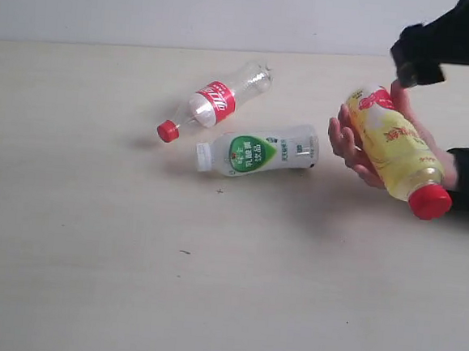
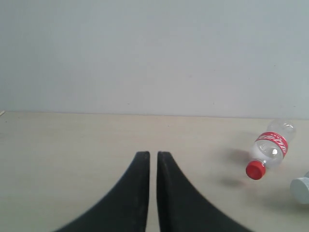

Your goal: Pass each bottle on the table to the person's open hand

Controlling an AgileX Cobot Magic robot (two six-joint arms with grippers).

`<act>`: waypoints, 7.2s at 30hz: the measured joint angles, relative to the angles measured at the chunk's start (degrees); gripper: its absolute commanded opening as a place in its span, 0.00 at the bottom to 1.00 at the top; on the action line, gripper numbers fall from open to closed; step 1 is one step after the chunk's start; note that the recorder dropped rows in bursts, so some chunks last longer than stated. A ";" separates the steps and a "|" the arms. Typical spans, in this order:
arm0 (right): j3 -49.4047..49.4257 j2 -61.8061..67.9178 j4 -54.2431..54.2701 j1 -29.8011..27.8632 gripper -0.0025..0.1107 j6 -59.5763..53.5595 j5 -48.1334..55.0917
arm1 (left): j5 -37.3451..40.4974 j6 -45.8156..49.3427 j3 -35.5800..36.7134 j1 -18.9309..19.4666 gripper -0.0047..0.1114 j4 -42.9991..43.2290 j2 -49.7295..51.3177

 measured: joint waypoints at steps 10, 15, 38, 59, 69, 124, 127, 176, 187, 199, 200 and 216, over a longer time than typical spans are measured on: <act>20.96 -39.97 -2.80 0.00 0.02 -0.60 -15.63 | 0.00 0.00 0.00 0.00 0.11 0.00 0.00; 37.04 -54.23 -3.07 0.00 0.02 -0.60 -29.38 | 0.00 0.00 0.00 0.00 0.11 0.00 0.00; 41.75 -58.36 -6.84 0.00 0.02 1.90 -39.53 | 0.00 0.00 0.00 0.00 0.11 0.00 0.00; 41.75 -58.36 -12.02 0.00 0.02 1.90 -38.34 | 0.00 0.00 0.00 0.00 0.11 0.00 0.00; 41.75 -57.56 -12.02 0.00 0.02 1.90 -39.12 | 0.00 0.00 0.00 0.00 0.11 0.00 0.00; 44.49 -68.42 -15.70 0.00 0.02 10.50 -36.72 | 0.00 0.00 0.00 0.00 0.11 0.00 0.00; 38.07 -57.99 -12.92 0.00 0.02 12.56 -30.40 | 0.00 0.00 0.00 0.00 0.11 0.00 0.00; -20.19 36.00 -0.87 18.74 0.75 -53.36 1.92 | 0.00 0.00 0.00 0.00 0.11 0.00 0.00; -20.19 41.57 -2.51 18.74 0.76 -52.11 -7.19 | 0.00 0.00 0.00 0.00 0.11 0.00 0.00; -20.19 44.22 -2.90 18.74 0.32 -46.30 -7.95 | 0.00 0.00 0.00 0.00 0.11 0.00 0.00; -20.19 44.22 -3.02 18.74 0.25 -45.02 -7.83 | 0.00 0.00 0.00 0.00 0.11 0.00 0.00; -20.38 39.18 -2.32 20.79 0.02 -38.51 0.44 | 0.00 0.00 0.00 0.00 0.11 0.00 0.00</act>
